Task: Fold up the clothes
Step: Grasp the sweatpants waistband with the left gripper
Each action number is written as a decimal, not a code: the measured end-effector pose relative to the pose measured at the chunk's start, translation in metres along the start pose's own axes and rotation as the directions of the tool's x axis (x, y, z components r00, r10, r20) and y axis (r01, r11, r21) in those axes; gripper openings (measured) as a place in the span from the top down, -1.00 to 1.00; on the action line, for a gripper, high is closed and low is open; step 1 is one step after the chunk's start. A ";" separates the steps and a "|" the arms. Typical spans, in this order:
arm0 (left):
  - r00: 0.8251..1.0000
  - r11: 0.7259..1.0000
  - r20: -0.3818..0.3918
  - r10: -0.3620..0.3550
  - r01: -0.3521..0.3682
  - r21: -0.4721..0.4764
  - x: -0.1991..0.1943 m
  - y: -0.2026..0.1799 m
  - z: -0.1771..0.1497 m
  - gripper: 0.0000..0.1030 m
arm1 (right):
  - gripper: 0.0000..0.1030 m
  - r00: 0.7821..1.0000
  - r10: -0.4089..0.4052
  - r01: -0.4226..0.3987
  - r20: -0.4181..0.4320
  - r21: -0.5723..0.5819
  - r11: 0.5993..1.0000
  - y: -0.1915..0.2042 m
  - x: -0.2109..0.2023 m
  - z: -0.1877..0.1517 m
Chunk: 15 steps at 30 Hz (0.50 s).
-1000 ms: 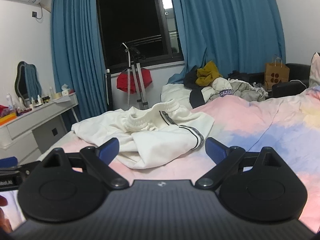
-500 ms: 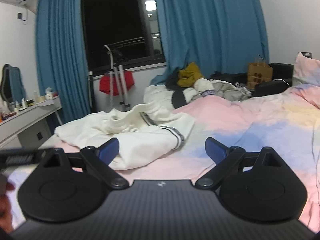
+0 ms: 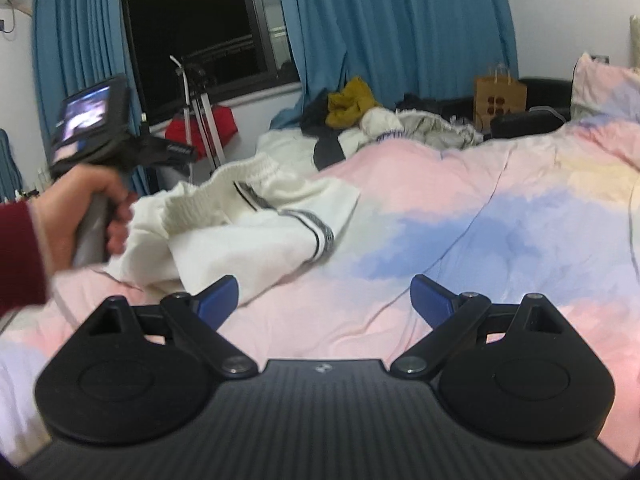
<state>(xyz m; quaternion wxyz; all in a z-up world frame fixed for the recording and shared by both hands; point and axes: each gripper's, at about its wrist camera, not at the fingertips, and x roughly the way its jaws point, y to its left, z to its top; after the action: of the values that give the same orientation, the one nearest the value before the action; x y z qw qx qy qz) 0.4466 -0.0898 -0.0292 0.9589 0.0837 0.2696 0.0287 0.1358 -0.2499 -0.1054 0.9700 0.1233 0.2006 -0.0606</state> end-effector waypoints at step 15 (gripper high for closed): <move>0.980 0.974 -0.116 0.164 -0.143 0.177 0.067 -0.014 -0.009 0.63 | -0.83 0.999 0.022 -0.022 -0.033 -0.003 1.000 -0.017 0.043 -0.018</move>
<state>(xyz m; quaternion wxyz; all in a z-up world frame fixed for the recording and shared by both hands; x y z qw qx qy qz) 0.4994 -0.0961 -0.0732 0.9239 0.1825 0.3254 0.0855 0.1658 -0.2640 -0.1422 0.9674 0.1248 0.2153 -0.0474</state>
